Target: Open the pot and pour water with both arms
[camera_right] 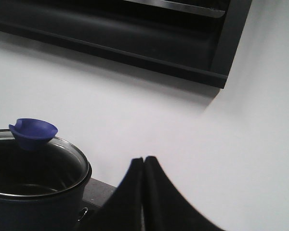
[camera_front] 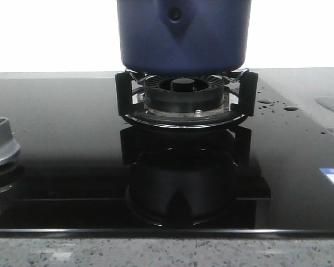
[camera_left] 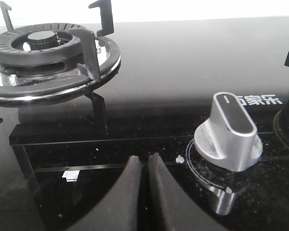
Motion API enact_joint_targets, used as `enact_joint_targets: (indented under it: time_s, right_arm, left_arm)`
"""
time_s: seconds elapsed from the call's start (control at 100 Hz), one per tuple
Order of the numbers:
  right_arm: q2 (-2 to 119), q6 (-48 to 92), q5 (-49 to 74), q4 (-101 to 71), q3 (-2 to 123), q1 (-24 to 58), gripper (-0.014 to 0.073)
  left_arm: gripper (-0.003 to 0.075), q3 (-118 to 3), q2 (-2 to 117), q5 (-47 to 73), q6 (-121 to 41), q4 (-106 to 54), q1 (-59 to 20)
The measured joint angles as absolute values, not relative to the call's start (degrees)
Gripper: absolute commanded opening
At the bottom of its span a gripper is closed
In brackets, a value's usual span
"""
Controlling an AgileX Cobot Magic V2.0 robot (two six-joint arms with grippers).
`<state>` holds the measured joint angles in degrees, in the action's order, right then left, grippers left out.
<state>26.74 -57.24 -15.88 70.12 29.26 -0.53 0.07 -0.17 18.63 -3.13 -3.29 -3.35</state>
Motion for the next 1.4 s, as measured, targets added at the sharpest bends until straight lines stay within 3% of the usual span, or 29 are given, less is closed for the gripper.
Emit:
enact_joint_targets:
  time_s: [0.35, 0.5, 0.82, 1.14, 1.4]
  right_arm:
    - [26.7, -57.2, -15.8, 70.1, 29.3, -0.5, -0.0065]
    - [26.7, -57.1, -9.6, 69.8, 26.9, 1.6, -0.0065]
    - [18.0, -31.1, 12.7, 35.6, 16.8, 3.9, -0.0065]
    - [4.8, -25.5, 10.0, 19.5, -0.1, -4.0, -0.0065]
    - [-0.2, -23.9, 16.0, 15.2, -1.0, -5.1, -0.0065]
  left_arm:
    - [-0.002, 0.1, -0.2, 18.6, -3.1, -3.3, -3.3]
    - [-0.002, 0.1, -0.2, 18.6, -3.1, -3.3, -3.3]
    - [-0.002, 0.1, -0.2, 18.6, -3.1, -3.3, -3.3]
    - [-0.002, 0.1, -0.2, 18.6, -3.1, -3.3, -3.3]
    - [-0.002, 0.1, -0.2, 18.6, -3.1, -3.3, -3.3]
